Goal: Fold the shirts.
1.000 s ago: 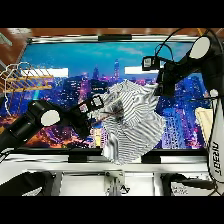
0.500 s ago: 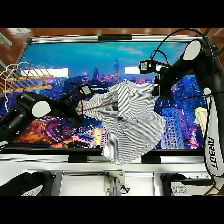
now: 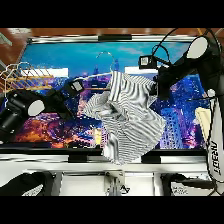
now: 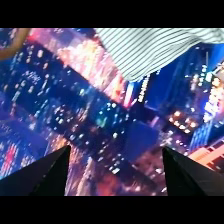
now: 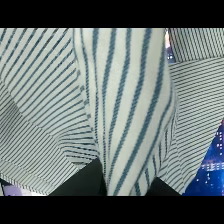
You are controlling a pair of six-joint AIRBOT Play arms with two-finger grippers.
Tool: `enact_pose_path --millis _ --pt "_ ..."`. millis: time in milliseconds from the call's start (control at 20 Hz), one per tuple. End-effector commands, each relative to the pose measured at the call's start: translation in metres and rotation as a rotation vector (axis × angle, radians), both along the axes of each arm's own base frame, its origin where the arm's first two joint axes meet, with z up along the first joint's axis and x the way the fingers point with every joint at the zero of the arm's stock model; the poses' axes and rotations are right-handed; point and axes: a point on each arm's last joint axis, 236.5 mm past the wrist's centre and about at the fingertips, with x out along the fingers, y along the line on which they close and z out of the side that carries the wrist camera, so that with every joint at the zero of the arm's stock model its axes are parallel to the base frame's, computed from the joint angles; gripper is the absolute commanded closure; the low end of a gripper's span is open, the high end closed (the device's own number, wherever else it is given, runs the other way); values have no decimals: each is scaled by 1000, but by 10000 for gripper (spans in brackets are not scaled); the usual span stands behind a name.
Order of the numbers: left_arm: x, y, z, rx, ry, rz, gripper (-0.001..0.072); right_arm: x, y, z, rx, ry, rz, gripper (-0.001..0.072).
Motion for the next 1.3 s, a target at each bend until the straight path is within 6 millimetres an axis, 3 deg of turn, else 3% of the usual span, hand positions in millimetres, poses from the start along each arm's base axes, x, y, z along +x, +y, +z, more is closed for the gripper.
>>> enact_pose_path --millis 0,100,300,400,550,700,800,900,1100,1250 --pt "7 30 23 -38 -62 155 -13 -9 2 2 12 46 -37 618" --pt "9 56 42 -121 -98 312 -13 -11 7 2 19 58 -53 618" --pt "6 139 71 -260 -164 635 -1 -17 23 2 21 77 -66 618" --pt "-2 181 65 -355 -123 787 -1 -19 31 2 14 79 -71 618" --pt "-13 216 41 -535 -59 945 -1 -13 33 0 -2 69 -151 618" --pt "-19 226 20 -597 -30 999 -2 -6 23 1 -27 60 -251 618" --pt "-21 216 11 -596 5 976 -1 -6 22 2 -30 59 -264 618" --pt "-18 179 2 -638 72 903 -1 -6 22 2 -29 57 -265 618" --pt "-14 64 -14 -898 287 750 -1 -5 21 2 -29 57 -270 618" --pt "-5 -10 -34 -988 370 687 -2 -5 21 2 -29 56 -270 618"
